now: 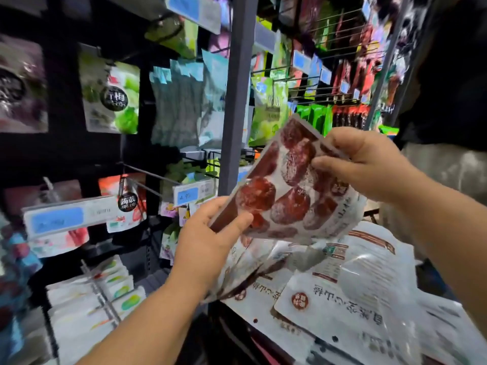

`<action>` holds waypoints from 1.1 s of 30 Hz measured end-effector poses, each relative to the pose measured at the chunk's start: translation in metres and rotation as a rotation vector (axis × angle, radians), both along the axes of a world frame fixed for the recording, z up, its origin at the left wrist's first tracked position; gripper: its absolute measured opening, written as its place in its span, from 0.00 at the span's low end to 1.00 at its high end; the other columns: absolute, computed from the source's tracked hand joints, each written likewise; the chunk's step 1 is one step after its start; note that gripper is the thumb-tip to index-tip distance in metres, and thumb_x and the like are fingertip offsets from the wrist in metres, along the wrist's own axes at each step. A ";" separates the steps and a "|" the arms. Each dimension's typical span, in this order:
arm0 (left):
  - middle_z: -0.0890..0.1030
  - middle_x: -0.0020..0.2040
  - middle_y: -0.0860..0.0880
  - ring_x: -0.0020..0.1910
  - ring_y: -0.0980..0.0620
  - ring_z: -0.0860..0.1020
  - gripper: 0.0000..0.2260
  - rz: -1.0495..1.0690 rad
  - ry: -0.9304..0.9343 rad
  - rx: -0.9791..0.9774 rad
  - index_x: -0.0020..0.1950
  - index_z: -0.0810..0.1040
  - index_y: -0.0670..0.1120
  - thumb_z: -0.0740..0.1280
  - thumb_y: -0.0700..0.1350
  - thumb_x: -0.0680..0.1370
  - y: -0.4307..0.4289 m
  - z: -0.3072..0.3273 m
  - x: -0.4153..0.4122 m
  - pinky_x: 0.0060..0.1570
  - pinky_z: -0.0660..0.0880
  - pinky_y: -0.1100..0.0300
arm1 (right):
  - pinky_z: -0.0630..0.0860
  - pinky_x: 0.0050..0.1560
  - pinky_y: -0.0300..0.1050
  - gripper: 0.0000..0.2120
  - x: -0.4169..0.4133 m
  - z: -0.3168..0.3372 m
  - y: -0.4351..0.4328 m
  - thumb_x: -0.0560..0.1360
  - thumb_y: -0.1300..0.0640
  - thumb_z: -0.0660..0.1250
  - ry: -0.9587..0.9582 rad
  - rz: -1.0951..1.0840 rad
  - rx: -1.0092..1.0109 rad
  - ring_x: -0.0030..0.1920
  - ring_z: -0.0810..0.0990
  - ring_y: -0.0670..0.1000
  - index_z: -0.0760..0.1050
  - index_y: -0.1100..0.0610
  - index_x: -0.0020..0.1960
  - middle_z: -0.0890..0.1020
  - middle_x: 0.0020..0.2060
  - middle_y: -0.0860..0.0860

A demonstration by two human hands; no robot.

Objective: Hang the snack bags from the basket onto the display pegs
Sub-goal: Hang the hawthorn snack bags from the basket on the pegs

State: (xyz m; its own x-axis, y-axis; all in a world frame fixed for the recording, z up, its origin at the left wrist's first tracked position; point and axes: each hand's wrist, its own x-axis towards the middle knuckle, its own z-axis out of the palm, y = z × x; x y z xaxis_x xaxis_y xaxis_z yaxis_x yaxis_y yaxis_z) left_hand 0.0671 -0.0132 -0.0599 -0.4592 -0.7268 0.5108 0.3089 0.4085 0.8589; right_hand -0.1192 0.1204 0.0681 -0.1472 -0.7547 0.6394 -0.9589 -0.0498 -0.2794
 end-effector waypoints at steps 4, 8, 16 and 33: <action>0.85 0.46 0.45 0.46 0.48 0.84 0.19 -0.111 0.174 0.216 0.57 0.78 0.51 0.77 0.47 0.69 -0.005 -0.003 0.005 0.48 0.81 0.54 | 0.74 0.41 0.49 0.15 0.012 -0.006 0.002 0.72 0.48 0.73 -0.034 -0.015 -0.171 0.38 0.77 0.58 0.72 0.56 0.37 0.77 0.35 0.59; 0.86 0.47 0.50 0.43 0.55 0.83 0.25 -0.312 0.195 0.337 0.61 0.74 0.47 0.79 0.44 0.67 0.008 -0.018 0.010 0.44 0.79 0.62 | 0.79 0.48 0.65 0.15 0.026 -0.019 -0.003 0.67 0.40 0.69 -0.368 -0.025 -0.319 0.43 0.82 0.62 0.75 0.52 0.40 0.81 0.41 0.61; 0.81 0.59 0.37 0.55 0.36 0.81 0.47 -0.660 0.187 0.667 0.66 0.76 0.44 0.87 0.43 0.48 0.014 -0.071 0.057 0.45 0.81 0.47 | 0.80 0.49 0.64 0.08 0.082 -0.098 -0.040 0.72 0.45 0.68 -0.745 -0.015 -0.262 0.43 0.84 0.57 0.79 0.49 0.42 0.85 0.40 0.53; 0.83 0.56 0.36 0.55 0.35 0.82 0.41 -0.429 -0.006 0.630 0.64 0.75 0.44 0.81 0.36 0.51 -0.042 -0.121 0.150 0.56 0.77 0.38 | 0.75 0.45 0.42 0.03 0.084 -0.142 -0.041 0.78 0.53 0.69 -0.629 -0.184 0.018 0.43 0.80 0.45 0.78 0.46 0.47 0.81 0.40 0.45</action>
State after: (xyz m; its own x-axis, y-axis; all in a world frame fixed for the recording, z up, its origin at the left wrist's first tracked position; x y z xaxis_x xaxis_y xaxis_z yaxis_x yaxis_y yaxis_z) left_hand 0.2173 -0.0552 -0.1805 -0.7686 -0.6373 0.0555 0.3246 -0.3139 0.8922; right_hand -0.0354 0.0797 -0.0741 -0.6165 -0.6912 0.3770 -0.6048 0.1091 -0.7889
